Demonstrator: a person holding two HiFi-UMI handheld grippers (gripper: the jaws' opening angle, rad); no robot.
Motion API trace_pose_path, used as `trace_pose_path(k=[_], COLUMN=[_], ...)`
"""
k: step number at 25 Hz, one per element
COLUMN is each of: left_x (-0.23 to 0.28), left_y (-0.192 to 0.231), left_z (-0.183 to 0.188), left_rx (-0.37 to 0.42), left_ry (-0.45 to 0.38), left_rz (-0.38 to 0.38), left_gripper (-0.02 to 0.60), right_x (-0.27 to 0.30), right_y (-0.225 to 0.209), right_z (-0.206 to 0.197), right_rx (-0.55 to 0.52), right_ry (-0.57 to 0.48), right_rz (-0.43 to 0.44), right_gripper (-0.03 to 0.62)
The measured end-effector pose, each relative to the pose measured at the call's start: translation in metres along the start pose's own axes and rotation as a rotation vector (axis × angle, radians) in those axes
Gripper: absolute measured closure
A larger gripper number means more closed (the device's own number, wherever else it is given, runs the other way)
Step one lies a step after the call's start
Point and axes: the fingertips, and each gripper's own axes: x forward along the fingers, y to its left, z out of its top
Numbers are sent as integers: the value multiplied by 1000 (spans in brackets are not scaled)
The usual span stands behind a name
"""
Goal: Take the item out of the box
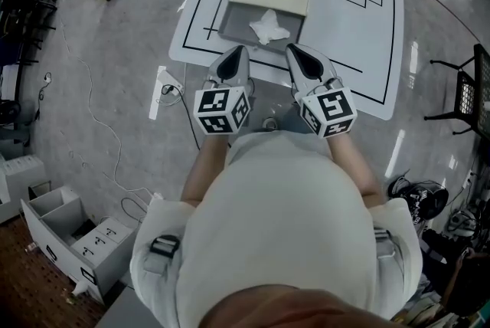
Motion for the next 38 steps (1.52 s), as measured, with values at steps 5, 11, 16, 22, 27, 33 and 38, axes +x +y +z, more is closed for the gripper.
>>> trace_pose_path(k=[5,11,16,22,27,33,38], left_x=[13,36,58,79,99,118,131], left_y=[6,12,18,25,31,30,20], left_z=[-2,-5,-5,-8,-22,-43,-52], left_rx=[-15,-19,-40,-35,-22,46,164], left_ry=[17,34,47,85,168,284,396], left_rz=[-1,11,31,36,28,-22,-123], left_gripper=[584,584,584,584,584,583,476], right_x=[9,26,40,53,64,73,78], right_y=[-9,-27,-44,-61,-72,-79,-87], right_z=[-3,-3,-1,-6,-14,-23,-28], right_rx=[9,8,-4,-4,5,19,30], right_ry=[7,14,24,48,75,102,112], right_rz=[3,18,33,35,42,49,48], right_gripper=[602,603,603,603,602,603,603])
